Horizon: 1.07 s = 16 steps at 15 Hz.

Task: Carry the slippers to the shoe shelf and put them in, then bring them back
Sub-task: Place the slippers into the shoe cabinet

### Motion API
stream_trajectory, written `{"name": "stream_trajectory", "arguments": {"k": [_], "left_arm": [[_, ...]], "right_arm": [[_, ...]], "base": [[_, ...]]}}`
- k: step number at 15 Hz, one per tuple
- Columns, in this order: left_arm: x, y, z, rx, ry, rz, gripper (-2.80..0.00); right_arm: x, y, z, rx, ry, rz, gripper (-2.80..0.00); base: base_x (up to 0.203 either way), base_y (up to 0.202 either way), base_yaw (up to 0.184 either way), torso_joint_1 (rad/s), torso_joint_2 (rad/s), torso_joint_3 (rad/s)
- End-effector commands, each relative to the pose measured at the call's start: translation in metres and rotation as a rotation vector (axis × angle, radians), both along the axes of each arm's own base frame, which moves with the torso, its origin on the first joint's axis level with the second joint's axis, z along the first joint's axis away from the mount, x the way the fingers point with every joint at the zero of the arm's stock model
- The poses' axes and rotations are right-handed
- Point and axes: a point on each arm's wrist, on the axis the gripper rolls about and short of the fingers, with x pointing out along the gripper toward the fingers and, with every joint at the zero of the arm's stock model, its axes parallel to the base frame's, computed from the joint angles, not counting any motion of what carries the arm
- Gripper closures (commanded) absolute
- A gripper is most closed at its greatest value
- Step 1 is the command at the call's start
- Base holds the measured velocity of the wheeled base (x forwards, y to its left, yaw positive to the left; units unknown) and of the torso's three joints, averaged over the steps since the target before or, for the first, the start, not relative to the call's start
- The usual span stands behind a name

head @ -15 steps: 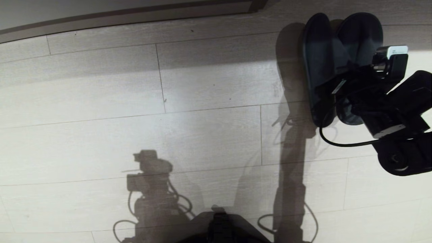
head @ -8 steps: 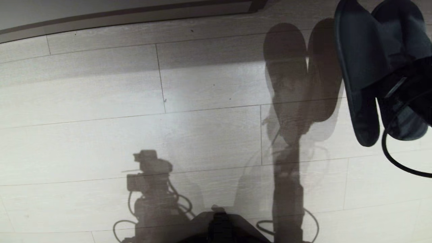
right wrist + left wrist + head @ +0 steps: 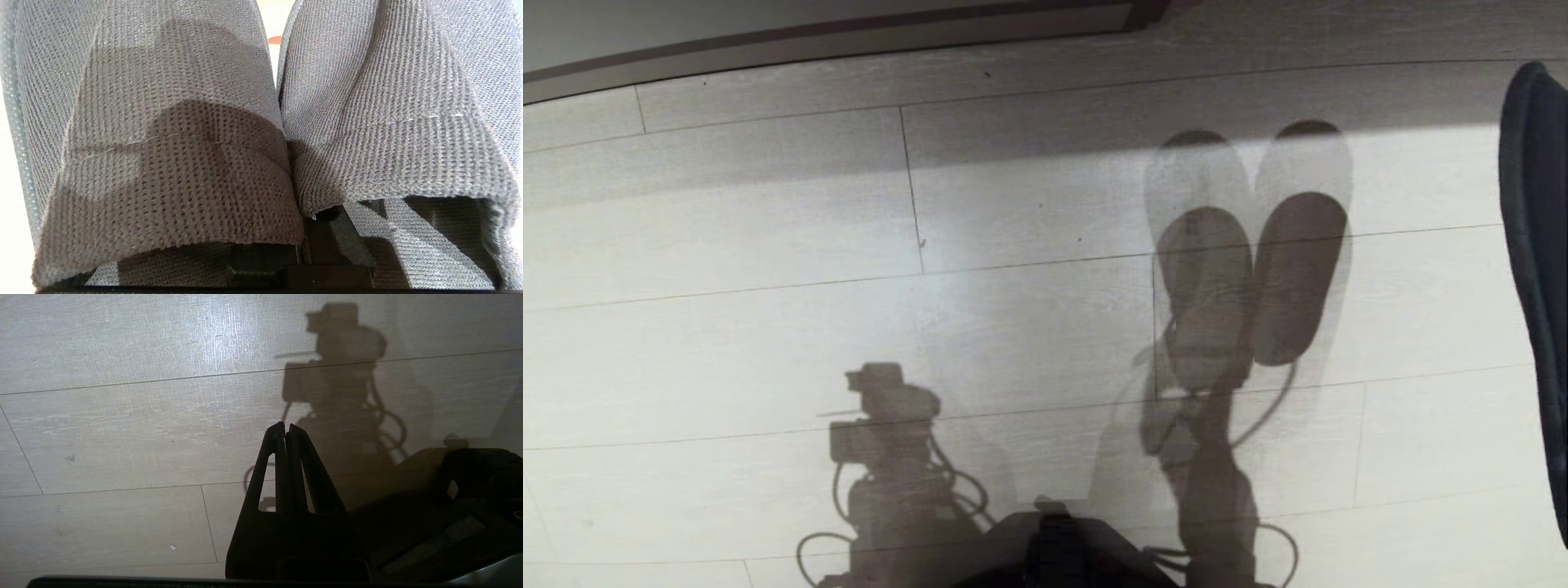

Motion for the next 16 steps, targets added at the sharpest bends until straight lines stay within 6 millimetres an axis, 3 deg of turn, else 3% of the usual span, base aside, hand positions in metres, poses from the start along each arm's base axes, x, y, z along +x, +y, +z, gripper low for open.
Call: {"name": "stream_trajectory", "arguments": {"k": [1,5,9,14,16], "left_arm": [[0.000,0.000,0.000,0.000,-0.001,0.000,0.00],[0.000,0.000,0.000,-0.002,-0.001,0.000,0.00],[0.000,0.000,0.000,-0.002,-0.001,0.000,0.00],[0.000,0.000,0.000,0.001,-0.002,0.000,0.00],[0.000,0.000,0.000,0.001,-0.002,0.000,0.00]], "right_arm": [[-0.044,-0.004,-0.006,0.005,-0.089,-0.024,0.00],[-0.084,-0.005,-0.065,0.000,-0.047,-0.028,0.00],[-0.092,-0.005,-0.125,-0.009,0.124,-0.018,0.00],[-0.104,-0.006,-0.173,-0.041,0.292,-0.070,0.00],[-0.104,-0.006,-0.175,-0.030,0.316,-0.077,0.00]], "base": [[0.000,0.000,0.000,0.000,0.00,0.000],[0.000,0.000,0.000,0.000,0.00,0.000],[0.000,0.000,0.000,0.000,0.00,0.000],[0.000,0.000,0.000,0.000,0.00,0.000],[0.000,0.000,0.000,0.000,0.00,0.000]]}}
